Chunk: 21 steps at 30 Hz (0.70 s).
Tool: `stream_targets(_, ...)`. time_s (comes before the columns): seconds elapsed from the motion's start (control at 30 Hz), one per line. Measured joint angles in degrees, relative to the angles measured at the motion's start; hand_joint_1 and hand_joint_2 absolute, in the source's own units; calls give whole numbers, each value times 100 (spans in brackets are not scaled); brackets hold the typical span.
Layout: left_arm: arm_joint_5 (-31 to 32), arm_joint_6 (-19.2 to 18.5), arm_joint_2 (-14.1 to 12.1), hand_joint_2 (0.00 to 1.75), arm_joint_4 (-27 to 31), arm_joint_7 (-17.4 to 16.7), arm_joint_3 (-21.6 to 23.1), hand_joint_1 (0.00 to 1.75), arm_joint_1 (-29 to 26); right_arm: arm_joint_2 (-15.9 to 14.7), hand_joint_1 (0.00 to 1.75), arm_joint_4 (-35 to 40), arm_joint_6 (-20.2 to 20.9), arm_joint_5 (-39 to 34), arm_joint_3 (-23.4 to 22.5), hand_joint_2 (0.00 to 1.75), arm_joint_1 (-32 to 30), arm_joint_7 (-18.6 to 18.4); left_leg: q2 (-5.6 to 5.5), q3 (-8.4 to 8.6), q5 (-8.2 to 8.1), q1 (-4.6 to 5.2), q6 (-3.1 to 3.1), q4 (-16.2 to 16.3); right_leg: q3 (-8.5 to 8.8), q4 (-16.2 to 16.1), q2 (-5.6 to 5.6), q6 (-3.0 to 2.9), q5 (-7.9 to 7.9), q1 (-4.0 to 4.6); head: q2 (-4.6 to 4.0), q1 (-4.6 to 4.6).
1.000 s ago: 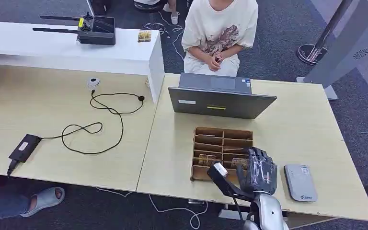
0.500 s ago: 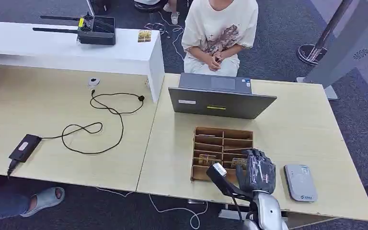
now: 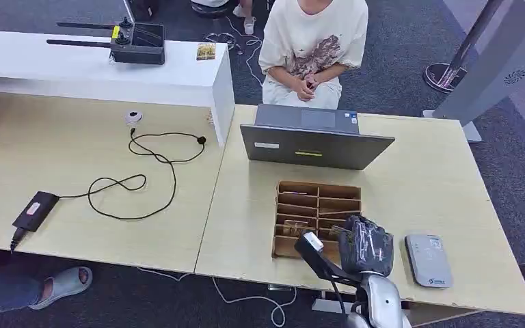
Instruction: Pass the card to the sensor for recognition and then transmit it.
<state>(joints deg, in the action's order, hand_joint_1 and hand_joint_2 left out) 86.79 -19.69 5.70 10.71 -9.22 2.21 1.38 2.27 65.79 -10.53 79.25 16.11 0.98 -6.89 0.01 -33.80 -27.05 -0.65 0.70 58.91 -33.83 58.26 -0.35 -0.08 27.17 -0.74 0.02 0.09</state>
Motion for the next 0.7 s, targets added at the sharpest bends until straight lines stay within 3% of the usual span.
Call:
stream_targets(0.5,0,7,0,0,0,20,0,0,0,0,133,0,-9,-33,0,175,3,22,0,2,0,0,0,0,1,0,0,0,-1,0,-2,0)
stream_targets(0.7,0,4,0,0,0,26,0,0,0,0,147,0,-26,-77,0,175,3,37,0,1,0,0,0,0,1,0,0,0,-1,0,-2,0)
